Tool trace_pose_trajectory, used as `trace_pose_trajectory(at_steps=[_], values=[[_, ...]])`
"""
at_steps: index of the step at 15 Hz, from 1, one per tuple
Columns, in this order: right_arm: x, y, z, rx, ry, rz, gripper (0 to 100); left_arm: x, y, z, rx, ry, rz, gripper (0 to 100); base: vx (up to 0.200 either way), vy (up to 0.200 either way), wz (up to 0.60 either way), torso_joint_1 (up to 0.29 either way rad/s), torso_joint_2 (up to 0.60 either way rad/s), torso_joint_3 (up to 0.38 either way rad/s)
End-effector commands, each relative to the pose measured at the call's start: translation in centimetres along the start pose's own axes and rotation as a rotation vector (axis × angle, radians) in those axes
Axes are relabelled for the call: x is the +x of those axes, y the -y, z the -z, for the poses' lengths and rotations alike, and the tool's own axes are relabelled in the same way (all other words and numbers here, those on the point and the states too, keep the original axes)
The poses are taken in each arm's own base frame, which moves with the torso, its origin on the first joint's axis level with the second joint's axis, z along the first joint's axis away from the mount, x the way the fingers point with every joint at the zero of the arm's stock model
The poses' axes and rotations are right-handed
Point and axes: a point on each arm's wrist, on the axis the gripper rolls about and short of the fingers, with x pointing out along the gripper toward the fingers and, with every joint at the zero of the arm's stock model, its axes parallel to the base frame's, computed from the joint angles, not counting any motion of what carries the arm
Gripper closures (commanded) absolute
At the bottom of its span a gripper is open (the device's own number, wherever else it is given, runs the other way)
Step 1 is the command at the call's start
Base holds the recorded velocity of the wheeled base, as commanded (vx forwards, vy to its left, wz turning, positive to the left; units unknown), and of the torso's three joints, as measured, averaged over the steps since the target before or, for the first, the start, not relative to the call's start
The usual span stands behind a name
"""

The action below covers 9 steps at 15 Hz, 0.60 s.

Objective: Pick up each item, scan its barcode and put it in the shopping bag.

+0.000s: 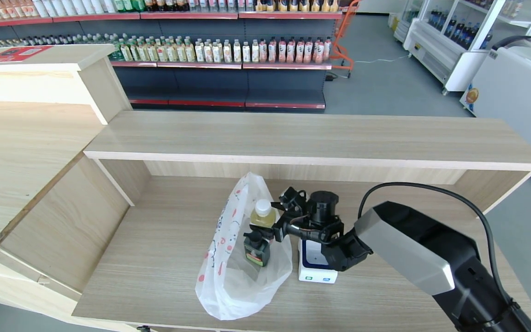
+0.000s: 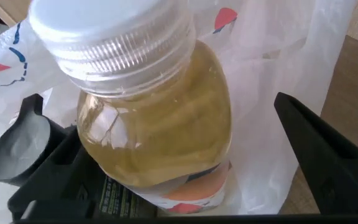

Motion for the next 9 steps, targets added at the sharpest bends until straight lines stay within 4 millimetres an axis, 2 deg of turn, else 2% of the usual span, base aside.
trace_pose_trajectory(at_steps=[1,3,5,6,7,9], values=[[-0.5,0.7,-1.6,0.025,0.027,0.018,0,0.0,0.0,0.0,-0.001,0.001,0.0,0,0.0,0.0,0.0,0.0,0.0,0.0],[-1.1,1.4,-3.4,0.083,0.057,0.033,0,0.0,0.0,0.0,-0.001,0.001,0.0,0,0.0,0.0,0.0,0.0,0.0,0.0],[-2.2,1.7,-6.9,0.217,0.106,0.045,0,0.0,0.0,0.0,0.001,0.001,0.0,0,0.0,0.0,0.0,0.0,0.0,0.0],[-3.0,1.7,-8.0,0.267,0.113,0.048,0,0.0,0.0,0.0,-0.001,0.001,0.0,0,0.0,0.0,0.0,0.0,0.0,0.0],[-4.8,1.7,-9.8,0.355,0.114,0.06,0,0.0,0.0,0.0,-0.001,0.001,0.0,0,0.0,0.0,0.0,0.0,0.0,0.0],[-7.7,0.9,-11.8,0.428,0.1,0.076,0,0.0,0.0,0.0,0.001,0.001,0.0,0,0.0,0.0,0.0,0.0,0.0,0.0]])
